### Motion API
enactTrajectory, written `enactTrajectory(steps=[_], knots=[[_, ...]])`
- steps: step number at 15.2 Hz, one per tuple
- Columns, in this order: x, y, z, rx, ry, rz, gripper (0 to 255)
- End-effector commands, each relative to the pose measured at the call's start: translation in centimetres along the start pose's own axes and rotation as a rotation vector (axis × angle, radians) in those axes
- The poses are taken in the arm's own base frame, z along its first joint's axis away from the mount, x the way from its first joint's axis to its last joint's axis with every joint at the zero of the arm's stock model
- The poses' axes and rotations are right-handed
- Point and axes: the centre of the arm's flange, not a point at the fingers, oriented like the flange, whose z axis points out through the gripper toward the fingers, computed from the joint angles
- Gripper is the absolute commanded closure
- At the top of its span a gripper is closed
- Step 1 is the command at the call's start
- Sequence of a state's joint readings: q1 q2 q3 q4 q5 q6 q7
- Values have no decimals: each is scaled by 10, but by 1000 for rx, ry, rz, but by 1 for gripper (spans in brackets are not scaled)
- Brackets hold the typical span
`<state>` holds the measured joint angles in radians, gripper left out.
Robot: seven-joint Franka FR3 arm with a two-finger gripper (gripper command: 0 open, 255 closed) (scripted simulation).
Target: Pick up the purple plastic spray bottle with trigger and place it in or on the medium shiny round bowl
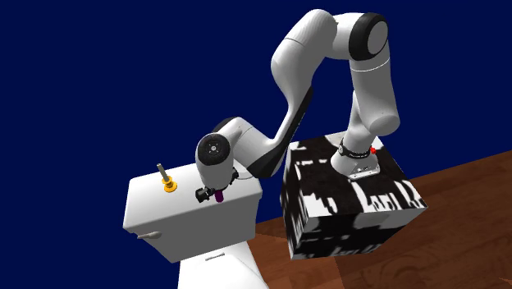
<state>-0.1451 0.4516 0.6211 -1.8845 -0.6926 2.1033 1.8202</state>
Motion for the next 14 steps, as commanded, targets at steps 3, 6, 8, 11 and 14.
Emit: enactTrajectory(steps=[3, 6, 8, 11, 14], knots=[[0, 0, 1, 0, 0, 0, 0], [0, 0, 1, 0, 0, 0, 0], [0, 0, 1, 0, 0, 0, 255], [0, 0, 1, 0, 0, 0, 255], [0, 0, 0, 0, 0, 0, 255]])
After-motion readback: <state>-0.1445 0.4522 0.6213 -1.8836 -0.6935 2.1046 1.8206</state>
